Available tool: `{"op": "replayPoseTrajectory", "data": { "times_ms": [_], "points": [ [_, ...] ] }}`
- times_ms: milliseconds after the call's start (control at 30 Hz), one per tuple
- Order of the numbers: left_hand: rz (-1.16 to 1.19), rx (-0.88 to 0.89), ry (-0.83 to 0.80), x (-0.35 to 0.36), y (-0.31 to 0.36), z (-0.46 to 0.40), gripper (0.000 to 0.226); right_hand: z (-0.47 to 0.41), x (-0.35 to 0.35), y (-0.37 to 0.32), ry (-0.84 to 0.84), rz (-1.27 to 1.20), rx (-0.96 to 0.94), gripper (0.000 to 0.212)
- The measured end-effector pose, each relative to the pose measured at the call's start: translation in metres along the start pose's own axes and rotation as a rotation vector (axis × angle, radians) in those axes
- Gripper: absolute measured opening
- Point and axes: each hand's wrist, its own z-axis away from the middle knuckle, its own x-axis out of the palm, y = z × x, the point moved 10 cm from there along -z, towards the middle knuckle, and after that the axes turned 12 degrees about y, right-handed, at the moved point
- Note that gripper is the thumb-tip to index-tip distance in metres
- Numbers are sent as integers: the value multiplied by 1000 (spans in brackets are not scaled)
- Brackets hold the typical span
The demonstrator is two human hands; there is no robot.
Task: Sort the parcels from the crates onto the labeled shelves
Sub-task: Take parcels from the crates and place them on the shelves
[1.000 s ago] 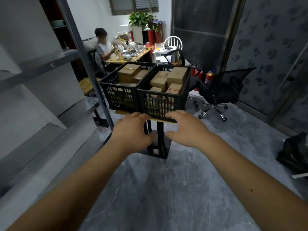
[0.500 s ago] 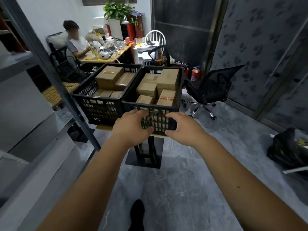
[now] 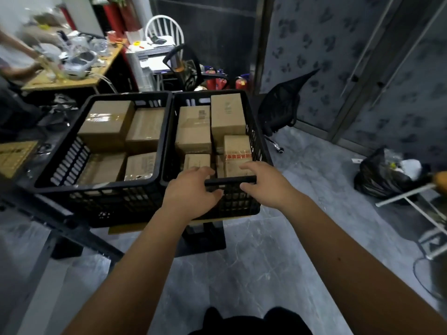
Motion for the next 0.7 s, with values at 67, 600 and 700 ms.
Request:
{"op": "replayPoseTrajectory", "data": {
  "times_ms": [67,600,700],
  "points": [
    [-25,12,-31,5,-4,-19,64,-11,5,4,4,28,28,56],
    [-19,-40,-167,65,-9,-122,54,-108,51,36,-192,152,99,71],
    [-52,-93,-195,76,-15,-132,51,-121,60,48,-220,154,131,65]
  ]
}}
